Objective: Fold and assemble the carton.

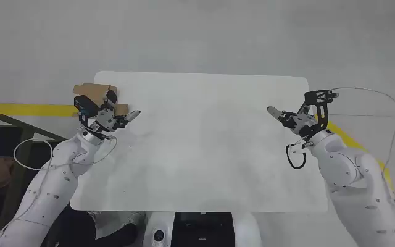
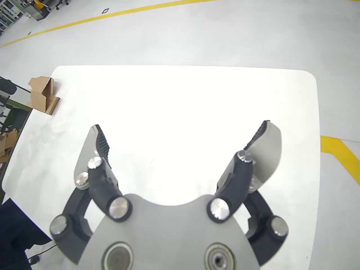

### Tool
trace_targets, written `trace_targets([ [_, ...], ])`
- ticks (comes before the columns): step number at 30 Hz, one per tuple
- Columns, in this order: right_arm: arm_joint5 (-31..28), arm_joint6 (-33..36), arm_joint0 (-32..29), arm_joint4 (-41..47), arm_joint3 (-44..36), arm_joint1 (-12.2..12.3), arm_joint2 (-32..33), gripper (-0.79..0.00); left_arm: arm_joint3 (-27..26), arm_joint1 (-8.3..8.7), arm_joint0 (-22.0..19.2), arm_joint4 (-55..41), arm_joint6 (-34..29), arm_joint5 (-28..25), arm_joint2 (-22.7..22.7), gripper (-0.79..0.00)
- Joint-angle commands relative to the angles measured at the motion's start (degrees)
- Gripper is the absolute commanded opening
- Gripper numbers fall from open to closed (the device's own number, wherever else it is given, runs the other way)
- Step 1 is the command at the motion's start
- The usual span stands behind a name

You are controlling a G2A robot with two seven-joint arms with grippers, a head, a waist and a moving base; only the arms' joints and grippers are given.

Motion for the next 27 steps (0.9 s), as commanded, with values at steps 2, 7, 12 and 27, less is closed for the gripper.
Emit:
trace_targets([
  [2,0.0,0.0,0.0,0.0,0.0,0.0,0.0,0.000,0.0,0.00,0.0,0.0,0.0,0.0,0.0,0.000],
  [7,0.0,0.0,0.0,0.0,0.0,0.0,0.0,0.000,0.0,0.00,0.0,0.0,0.0,0.0,0.0,-0.001],
  [12,0.0,0.0,0.0,0.0,0.0,0.0,0.0,-0.001,0.0,0.00,0.0,0.0,0.0,0.0,0.0,-0.001],
  [27,0.0,0.0,0.0,0.0,0.0,0.0,0.0,0.000,1.0,-0.49,-0.1,-9.4,-5.3,-0.3,-1.4,0.000],
])
